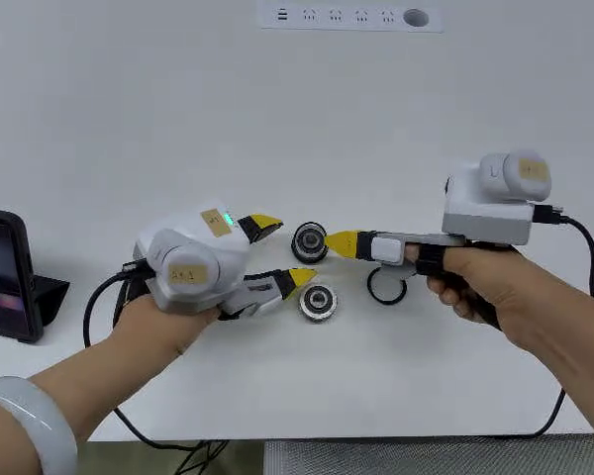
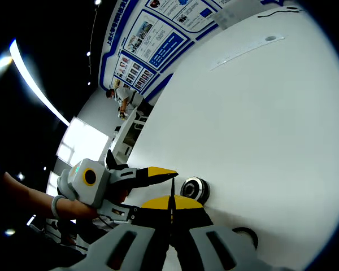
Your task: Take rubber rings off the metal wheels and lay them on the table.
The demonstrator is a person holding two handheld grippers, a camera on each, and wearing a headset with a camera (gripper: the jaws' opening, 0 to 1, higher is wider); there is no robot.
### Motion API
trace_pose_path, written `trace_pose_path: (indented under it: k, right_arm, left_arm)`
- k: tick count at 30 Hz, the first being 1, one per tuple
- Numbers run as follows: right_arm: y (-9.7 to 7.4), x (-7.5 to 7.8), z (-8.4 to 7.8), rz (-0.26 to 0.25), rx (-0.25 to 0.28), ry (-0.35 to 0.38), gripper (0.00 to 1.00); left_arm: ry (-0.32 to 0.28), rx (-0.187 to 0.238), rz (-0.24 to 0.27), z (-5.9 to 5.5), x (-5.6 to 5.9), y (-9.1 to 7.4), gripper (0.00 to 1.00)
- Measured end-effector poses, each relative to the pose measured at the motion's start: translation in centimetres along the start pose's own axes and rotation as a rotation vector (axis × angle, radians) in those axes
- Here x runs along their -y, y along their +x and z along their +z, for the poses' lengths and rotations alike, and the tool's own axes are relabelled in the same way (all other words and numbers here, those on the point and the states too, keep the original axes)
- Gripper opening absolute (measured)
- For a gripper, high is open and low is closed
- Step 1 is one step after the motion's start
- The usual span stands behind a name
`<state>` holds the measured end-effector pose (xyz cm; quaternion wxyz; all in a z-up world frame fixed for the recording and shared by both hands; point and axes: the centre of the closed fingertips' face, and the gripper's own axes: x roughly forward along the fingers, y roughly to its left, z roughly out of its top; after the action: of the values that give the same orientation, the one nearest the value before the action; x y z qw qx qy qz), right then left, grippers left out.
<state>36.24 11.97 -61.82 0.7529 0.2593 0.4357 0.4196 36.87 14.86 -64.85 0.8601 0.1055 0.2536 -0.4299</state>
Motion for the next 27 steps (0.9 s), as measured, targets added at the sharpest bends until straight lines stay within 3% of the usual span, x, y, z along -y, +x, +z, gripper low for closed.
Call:
trace_pose_path:
  k: [12, 27]
  right_arm:
    - [-2.7, 1.3, -1.0, -0.04, 0.037, 0.05, 0.02]
    - [-6.5, 4.0, -3.2, -0.117, 0.06, 0.125, 0.02]
  left_arm:
    - [-0.011, 0.015, -0.002, 0.1, 0.2, -0.3, 0.48]
    - [-0.024, 0.012, -0.001, -0.2, 0.2, -0.6, 0.52]
